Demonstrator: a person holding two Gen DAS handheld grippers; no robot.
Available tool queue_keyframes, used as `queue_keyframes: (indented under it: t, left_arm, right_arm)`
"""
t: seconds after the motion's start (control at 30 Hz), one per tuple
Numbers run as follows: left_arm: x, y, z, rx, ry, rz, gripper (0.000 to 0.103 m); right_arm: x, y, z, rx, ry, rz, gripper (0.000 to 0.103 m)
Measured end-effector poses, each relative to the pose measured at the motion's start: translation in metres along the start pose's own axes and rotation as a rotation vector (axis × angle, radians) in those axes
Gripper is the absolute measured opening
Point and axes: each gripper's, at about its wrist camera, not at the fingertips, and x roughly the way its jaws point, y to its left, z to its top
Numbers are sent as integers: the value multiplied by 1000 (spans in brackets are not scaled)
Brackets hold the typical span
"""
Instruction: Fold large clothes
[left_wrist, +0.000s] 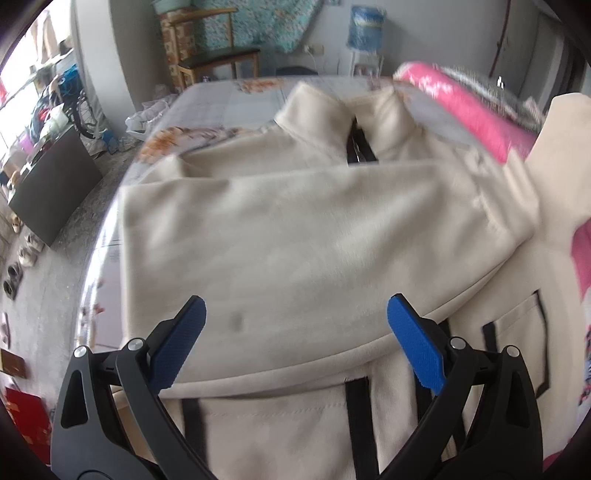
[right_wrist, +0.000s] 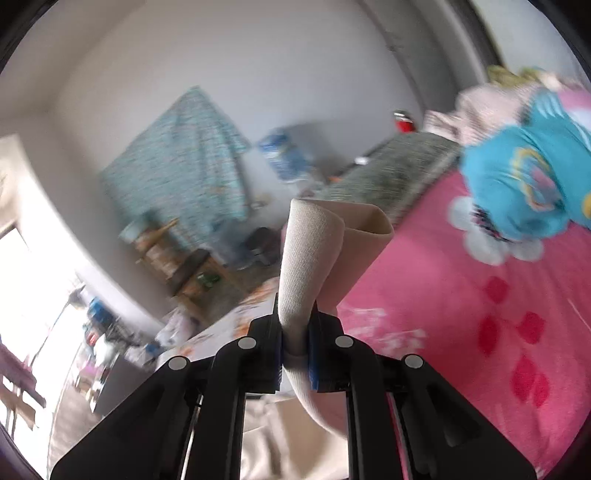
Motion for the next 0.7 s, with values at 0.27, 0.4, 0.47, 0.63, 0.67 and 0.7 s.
queue_keyframes:
  t: [0.27,0.4,0.47,0.63,0.67,0.7]
  left_arm:
    - [-29,40,-12,-102,-7,-69,54]
    - [-32,61,-20,-171,10,-146,41]
    - [-31,73,-25,-213,29,-195,31]
    - [-33,90,-32,-288,53,-289,22]
    - [-35,92,-33,-296,52,-302,21]
    - [-37,93,-33,-300,50,-310,21]
  right_arm:
    - [-6,107,-56,-196,30,134,11]
    - [3,158,-103,-314,78,177,11]
    - [10,183,-131,-367,115,196,11]
    - [39,225,-209,-518,228,212,11]
    - [47,231,-230,-552,259,204,11]
    - [54,236,-248,-581,288,196,11]
